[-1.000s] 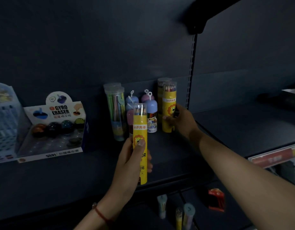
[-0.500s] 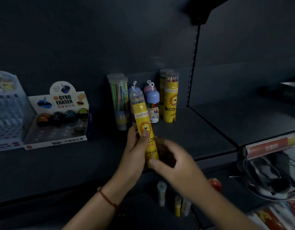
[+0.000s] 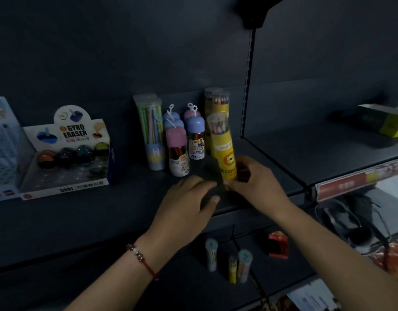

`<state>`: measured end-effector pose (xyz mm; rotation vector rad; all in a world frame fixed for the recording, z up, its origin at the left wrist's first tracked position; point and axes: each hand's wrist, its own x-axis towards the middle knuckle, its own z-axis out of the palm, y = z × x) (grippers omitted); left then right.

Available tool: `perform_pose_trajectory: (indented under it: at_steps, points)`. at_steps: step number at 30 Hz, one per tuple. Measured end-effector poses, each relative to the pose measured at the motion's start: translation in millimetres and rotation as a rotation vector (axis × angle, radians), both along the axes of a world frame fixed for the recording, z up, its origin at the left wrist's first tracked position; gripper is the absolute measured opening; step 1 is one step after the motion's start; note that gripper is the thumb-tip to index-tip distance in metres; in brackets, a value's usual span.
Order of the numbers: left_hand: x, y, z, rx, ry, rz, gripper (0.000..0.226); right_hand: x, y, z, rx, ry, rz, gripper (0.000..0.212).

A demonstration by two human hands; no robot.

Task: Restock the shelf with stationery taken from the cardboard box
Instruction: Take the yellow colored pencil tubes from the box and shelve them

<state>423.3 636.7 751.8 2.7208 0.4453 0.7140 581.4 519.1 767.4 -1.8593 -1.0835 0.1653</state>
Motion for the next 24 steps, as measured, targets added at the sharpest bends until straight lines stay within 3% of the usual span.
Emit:
perform_pose_trajectory:
  at_steps: [2, 5, 12, 24]
  points:
    - [-4, 1, -10, 0.102, 0.089, -0.013, 0.039, 15, 11, -3, -0.012, 0.015, -0.028, 0.049]
    - [-7, 1, -17, 0.165, 0.08, -0.057, 0.04, 32, 26, -7, -0.028, 0.035, -0.035, 0.049]
    - [-11, 2, -20, 0.144, 0.041, -0.135, 0.034, 54, 52, -8, -0.003, 0.015, -0.065, 0.036]
    - [-14, 3, -24, 0.123, 0.016, -0.116, 0.034, 69, 74, -17, -0.027, 0.005, -0.131, 0.044]
